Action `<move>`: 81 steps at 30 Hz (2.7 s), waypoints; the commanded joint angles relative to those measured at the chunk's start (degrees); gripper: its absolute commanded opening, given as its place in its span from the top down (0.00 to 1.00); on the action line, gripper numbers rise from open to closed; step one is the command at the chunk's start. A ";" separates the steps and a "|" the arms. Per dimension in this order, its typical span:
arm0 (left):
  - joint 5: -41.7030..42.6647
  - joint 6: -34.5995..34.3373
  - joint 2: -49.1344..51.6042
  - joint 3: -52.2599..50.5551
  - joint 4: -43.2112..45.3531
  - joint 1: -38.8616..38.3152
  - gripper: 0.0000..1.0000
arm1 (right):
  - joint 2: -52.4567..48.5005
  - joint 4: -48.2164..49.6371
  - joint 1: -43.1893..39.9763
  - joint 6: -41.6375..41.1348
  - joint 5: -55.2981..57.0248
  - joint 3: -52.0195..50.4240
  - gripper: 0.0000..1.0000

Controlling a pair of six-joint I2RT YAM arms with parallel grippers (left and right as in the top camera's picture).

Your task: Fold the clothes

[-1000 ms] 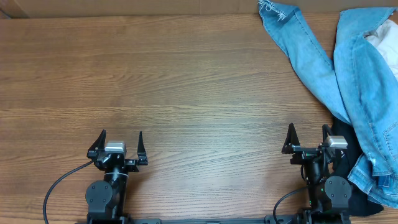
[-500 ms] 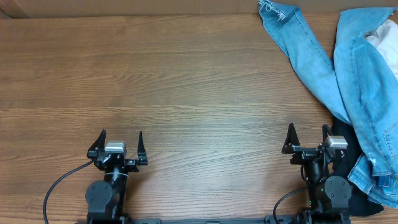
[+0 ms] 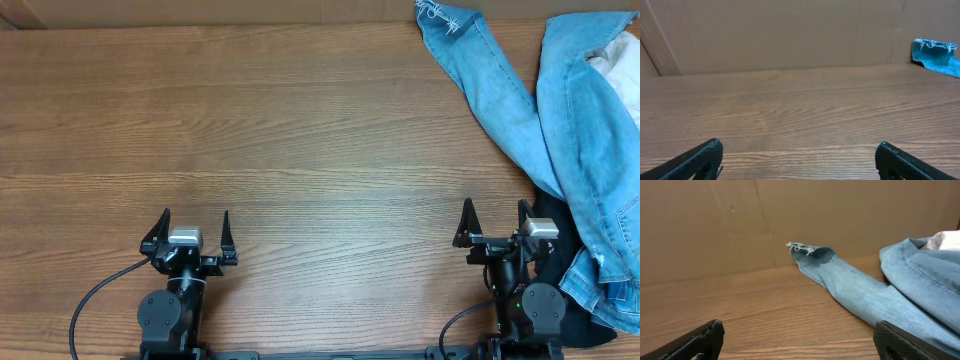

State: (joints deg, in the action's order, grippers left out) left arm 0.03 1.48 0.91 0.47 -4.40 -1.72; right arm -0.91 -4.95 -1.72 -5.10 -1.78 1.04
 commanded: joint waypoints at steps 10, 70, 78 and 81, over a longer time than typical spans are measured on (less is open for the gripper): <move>0.09 -8.39 2.12 11.28 -9.68 0.57 0.00 | -5.31 -16.37 0.46 -1.05 3.21 16.57 0.00; 9.27 -13.94 44.39 40.22 -28.81 0.57 0.00 | -53.07 -52.24 -34.58 -16.94 19.71 55.04 0.00; 9.29 -13.97 44.41 40.22 -28.37 0.57 0.00 | -57.11 -56.65 -34.58 -12.96 19.85 57.77 0.00; 9.29 -13.97 44.41 40.22 -28.41 0.57 0.00 | -60.15 -57.88 -34.58 -12.85 22.43 57.77 0.00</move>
State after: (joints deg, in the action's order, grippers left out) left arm 8.40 -11.88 45.19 39.11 -33.06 -1.45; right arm -58.06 -62.30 -36.03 -19.44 17.61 58.08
